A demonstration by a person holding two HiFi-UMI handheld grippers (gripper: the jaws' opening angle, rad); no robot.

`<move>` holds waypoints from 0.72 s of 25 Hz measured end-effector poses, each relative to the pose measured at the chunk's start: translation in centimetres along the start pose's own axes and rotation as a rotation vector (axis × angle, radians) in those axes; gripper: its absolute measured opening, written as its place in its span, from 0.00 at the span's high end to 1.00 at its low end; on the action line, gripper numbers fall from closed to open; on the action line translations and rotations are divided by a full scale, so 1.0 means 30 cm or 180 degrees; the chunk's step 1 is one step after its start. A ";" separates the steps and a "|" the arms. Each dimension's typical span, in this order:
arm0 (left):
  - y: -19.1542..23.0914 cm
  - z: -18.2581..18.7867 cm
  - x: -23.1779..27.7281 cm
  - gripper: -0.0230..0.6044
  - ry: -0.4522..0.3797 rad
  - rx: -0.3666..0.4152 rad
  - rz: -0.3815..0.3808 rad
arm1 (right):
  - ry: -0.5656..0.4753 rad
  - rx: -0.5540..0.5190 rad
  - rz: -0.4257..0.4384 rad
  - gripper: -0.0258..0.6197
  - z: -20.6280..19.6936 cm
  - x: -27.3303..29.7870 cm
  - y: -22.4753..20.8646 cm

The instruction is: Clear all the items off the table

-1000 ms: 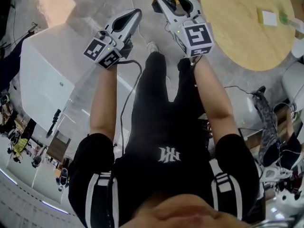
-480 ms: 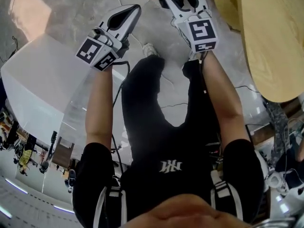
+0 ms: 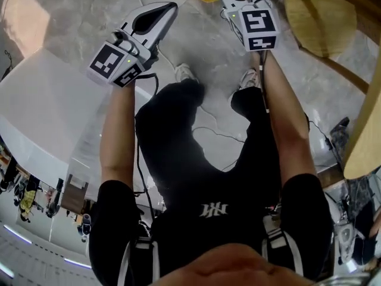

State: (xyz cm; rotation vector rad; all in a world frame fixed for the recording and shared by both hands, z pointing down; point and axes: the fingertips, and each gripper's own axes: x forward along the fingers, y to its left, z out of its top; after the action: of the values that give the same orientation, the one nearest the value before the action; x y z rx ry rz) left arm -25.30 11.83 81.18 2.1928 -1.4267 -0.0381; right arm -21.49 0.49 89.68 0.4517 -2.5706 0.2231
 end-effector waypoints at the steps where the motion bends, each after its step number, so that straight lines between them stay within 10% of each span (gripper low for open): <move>1: 0.004 -0.001 0.019 0.94 -0.0006 0.0025 -0.0011 | -0.0007 -0.0001 -0.0024 0.70 -0.006 0.005 -0.023; 8: -0.040 -0.024 0.007 0.94 -0.0027 0.0093 -0.0038 | 0.0100 -0.0036 -0.0072 0.66 -0.045 -0.011 -0.006; 11: -0.058 0.060 -0.035 0.94 -0.0041 0.0190 -0.0021 | 0.0098 -0.0023 -0.0056 0.45 0.009 -0.007 0.015; 15: -0.017 0.083 -0.022 0.94 0.0026 0.0152 0.0049 | 0.0125 0.0015 0.0022 0.45 0.020 0.043 -0.006; 18: -0.025 0.121 -0.063 0.94 0.0065 0.0050 0.0093 | 0.0093 0.0076 0.0079 0.66 0.079 0.007 0.039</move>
State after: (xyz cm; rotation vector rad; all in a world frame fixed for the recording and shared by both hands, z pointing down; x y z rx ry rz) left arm -26.60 12.22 77.24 2.1783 -1.4522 0.0056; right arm -23.18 0.93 87.68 0.4224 -2.5487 0.2676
